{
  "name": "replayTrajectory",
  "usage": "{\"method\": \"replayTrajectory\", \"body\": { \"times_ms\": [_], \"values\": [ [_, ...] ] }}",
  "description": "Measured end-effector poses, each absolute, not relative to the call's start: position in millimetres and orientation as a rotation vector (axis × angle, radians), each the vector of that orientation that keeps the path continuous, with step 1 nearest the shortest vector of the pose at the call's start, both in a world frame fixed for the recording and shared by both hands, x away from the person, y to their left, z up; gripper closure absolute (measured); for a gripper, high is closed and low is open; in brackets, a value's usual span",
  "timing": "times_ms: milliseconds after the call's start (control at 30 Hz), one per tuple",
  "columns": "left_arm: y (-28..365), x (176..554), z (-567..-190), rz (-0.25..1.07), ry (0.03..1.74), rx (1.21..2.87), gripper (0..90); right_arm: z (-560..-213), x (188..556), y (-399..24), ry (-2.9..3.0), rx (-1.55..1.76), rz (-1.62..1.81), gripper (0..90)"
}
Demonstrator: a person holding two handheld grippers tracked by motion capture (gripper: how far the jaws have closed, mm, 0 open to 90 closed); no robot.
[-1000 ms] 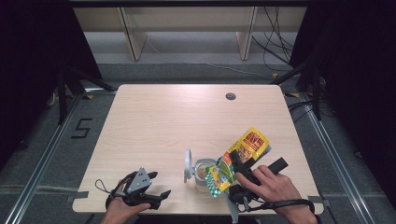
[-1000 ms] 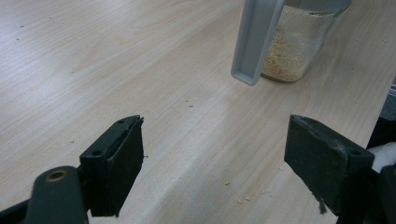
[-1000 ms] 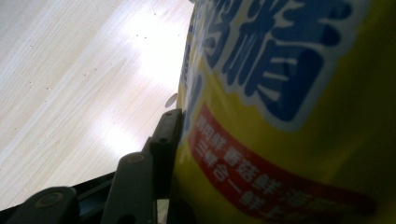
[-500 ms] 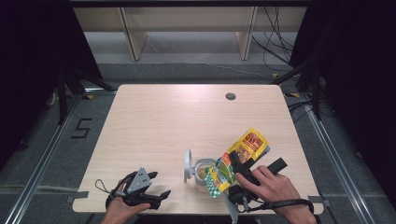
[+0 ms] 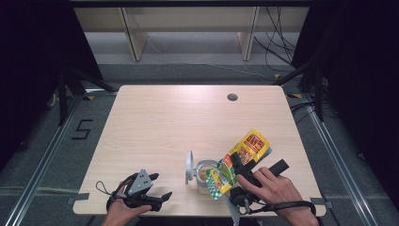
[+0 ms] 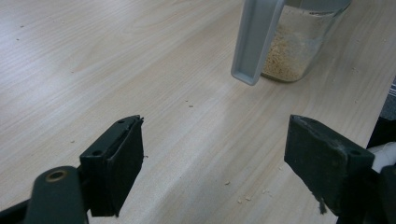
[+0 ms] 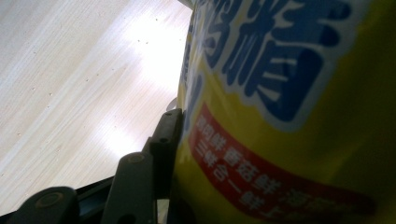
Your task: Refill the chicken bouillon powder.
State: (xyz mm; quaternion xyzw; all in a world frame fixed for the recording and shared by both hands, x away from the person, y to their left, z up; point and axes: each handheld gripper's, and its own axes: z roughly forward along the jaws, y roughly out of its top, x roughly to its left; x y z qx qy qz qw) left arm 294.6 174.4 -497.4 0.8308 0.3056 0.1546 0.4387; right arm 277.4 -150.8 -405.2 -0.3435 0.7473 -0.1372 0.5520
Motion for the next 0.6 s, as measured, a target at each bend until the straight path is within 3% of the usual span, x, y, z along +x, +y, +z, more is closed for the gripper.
{"method": "replayTrajectory", "body": {
  "times_ms": [600],
  "values": [
    [174.5, 294.6, -497.4, 0.386, 0.76, 2.063, 19.0, -405.6, 277.2, -151.7, 1.798, -0.786, -0.324, 56.2]
  ]
}}
